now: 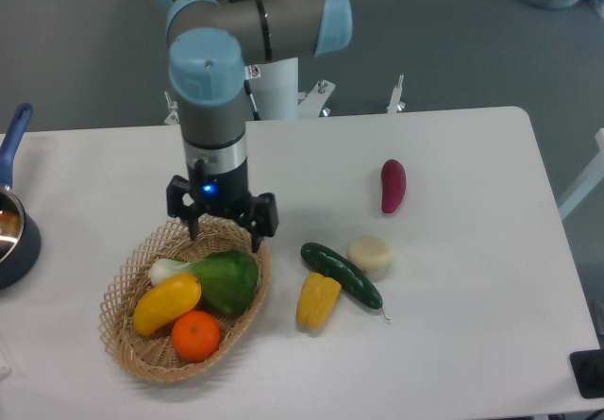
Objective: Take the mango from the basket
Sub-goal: 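Lower the gripper into the basket beside the yellow mango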
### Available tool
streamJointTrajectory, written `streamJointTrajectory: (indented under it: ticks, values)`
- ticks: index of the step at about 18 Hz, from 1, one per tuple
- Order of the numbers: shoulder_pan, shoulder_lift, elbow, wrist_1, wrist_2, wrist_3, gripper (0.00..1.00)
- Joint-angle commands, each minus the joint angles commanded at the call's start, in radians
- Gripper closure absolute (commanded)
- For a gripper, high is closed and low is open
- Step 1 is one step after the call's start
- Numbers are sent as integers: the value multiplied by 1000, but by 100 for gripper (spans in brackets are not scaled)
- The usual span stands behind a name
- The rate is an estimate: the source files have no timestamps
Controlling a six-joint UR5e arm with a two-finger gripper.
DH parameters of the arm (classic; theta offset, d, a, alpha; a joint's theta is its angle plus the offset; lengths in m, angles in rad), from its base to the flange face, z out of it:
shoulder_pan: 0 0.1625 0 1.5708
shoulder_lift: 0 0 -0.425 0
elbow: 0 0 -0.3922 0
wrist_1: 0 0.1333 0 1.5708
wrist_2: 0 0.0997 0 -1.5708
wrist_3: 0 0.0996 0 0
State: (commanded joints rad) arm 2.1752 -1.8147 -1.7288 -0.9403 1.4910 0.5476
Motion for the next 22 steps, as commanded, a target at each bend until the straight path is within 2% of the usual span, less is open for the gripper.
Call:
streamJointTrajectory:
  ticks: [2,5,6,8,13,18,22]
  values:
    - [-26,-24,3,2,3,29,0]
    - [-55,-58,20,2,0,156,0]
    - [-60,-63,18,5,-2,164,0]
    - [-61,-64,5,52,-2,155,0]
    - [-66,-90,5,52,70,202,0]
    - [-87,-149,23,57,75,252,0]
    - [-91,-172,54,61,74,264,0]
